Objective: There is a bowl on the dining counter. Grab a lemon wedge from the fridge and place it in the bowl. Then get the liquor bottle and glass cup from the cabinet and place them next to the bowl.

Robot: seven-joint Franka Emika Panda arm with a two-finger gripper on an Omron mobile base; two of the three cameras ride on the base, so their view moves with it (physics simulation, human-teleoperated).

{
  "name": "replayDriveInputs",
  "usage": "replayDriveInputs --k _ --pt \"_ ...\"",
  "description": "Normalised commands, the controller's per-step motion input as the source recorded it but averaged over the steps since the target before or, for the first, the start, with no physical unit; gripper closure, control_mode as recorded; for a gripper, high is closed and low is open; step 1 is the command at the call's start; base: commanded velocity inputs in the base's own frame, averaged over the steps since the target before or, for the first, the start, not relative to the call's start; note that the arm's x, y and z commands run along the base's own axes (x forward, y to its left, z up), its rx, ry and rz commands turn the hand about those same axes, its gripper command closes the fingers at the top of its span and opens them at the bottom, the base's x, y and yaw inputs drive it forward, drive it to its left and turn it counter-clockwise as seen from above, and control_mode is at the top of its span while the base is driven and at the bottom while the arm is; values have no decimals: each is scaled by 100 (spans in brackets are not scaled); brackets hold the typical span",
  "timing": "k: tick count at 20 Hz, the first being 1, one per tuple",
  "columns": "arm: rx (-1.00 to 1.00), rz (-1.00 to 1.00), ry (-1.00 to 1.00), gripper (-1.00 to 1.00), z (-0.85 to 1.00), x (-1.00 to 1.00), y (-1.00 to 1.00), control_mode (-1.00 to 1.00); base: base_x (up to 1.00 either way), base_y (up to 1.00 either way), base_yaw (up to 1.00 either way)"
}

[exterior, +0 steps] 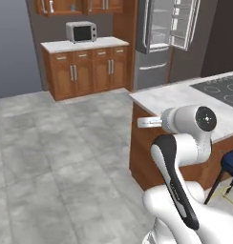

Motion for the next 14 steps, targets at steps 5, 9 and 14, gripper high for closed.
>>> replayDriveInputs --k 5,9,14 --pt "0 0 0 -100 0 0 0 100 100 34 -10" --pt "0 0 0 -100 0 0 0 100 100 34 -8" --pt "0 0 0 -100 0 0 0 100 100 34 -6"
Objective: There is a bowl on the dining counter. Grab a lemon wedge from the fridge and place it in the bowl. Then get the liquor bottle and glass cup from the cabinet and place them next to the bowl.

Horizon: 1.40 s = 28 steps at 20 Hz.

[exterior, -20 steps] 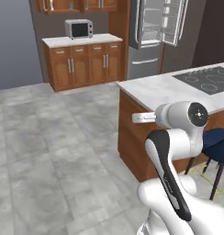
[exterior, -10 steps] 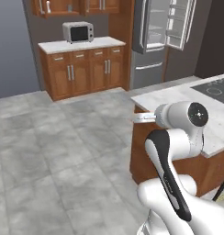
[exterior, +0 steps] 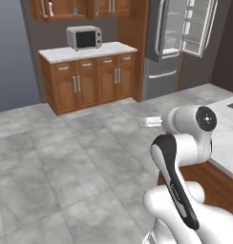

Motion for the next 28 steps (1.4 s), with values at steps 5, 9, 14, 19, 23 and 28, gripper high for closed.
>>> replayDriveInputs --k 5,9,14,19,23,28 --pt "0 0 0 -100 0 0 0 100 100 28 -2" --pt "0 0 0 -100 0 0 0 100 100 23 0" --pt "0 0 0 -100 0 0 0 100 100 17 0" --pt "0 0 0 -100 0 0 0 100 100 10 0" --pt "0 0 0 -100 0 0 0 100 100 2 0" --pt "0 0 0 -100 0 0 0 100 100 -3 5"
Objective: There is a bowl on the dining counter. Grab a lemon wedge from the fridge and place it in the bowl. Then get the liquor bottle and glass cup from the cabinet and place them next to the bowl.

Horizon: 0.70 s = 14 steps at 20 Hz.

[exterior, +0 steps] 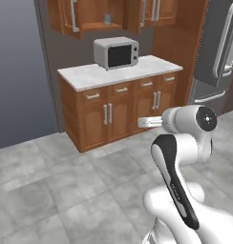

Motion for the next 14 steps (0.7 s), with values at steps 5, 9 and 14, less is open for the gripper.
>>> replayDriveInputs --k 5,9,14 --pt "0 0 0 -100 0 0 0 100 100 -27 15" --pt "0 0 0 -100 0 0 0 100 100 -44 24" --pt "0 0 0 -100 0 0 0 100 100 -54 28"
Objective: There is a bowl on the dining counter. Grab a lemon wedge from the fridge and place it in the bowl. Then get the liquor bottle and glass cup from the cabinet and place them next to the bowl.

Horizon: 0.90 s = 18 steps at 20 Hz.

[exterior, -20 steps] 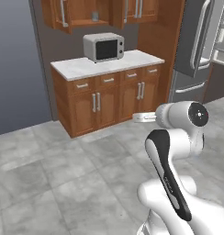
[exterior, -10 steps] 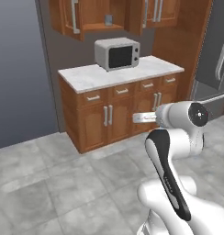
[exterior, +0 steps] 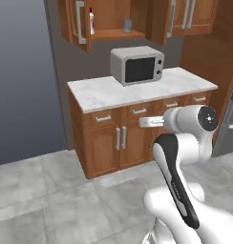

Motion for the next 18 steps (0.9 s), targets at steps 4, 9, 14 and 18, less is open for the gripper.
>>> replayDriveInputs --k 4,9,14,18 --pt "0 0 0 -100 0 0 0 100 100 -55 26" --pt "0 0 0 -100 0 0 0 100 97 -49 21" --pt "0 0 0 -100 0 0 0 100 93 -40 17" --pt "0 0 0 -100 0 0 0 100 89 -25 11"
